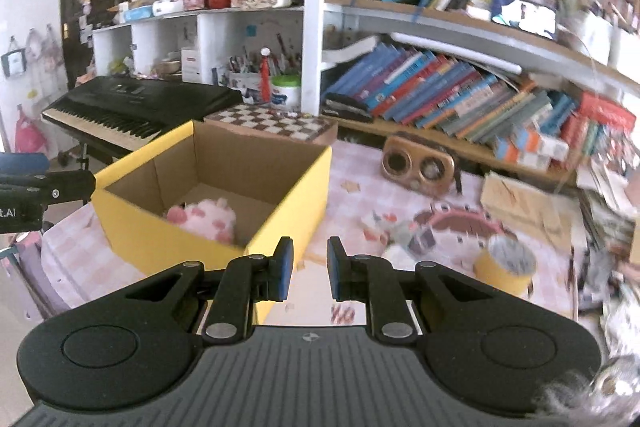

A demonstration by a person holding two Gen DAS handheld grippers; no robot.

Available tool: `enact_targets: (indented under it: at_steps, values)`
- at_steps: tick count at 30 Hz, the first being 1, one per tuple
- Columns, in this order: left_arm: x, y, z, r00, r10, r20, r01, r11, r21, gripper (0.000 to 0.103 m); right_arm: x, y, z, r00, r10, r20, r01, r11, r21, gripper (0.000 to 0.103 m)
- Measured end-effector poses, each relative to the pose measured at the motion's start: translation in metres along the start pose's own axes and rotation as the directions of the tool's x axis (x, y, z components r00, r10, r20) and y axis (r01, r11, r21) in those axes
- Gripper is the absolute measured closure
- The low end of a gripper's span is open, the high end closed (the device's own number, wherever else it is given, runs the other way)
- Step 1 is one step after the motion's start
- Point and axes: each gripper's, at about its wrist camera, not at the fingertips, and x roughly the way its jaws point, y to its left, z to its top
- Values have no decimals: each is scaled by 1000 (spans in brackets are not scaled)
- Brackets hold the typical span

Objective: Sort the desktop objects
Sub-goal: 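Withdraw both open tools up out of the yellow box, then move the left tool toward the white bottle while the right tool approaches the yellow tape roll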

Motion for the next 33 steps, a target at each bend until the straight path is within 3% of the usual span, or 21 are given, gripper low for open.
enact_targets:
  at_steps: [8,19,29,33]
  values:
    - [-27,8,-20,1000,16,5,-16,1000,4,23,-27,15,-38,999,-37,-17,37,998,45,87]
    - [-45,11,-52,999,17,-50,-17,1000,-7,18,-48,36,-66,998,-27,-49,30,997,68,84]
    - [-50,-3,-72,994,-26,-102,29,999,25,17,-61,50,-86,997,6,-75,-3,999,34,65]
    - [-52,-9,-77,992,-47,-115,52,998,37,10,-64,50,-91,996,0,-86,3,999,41,57]
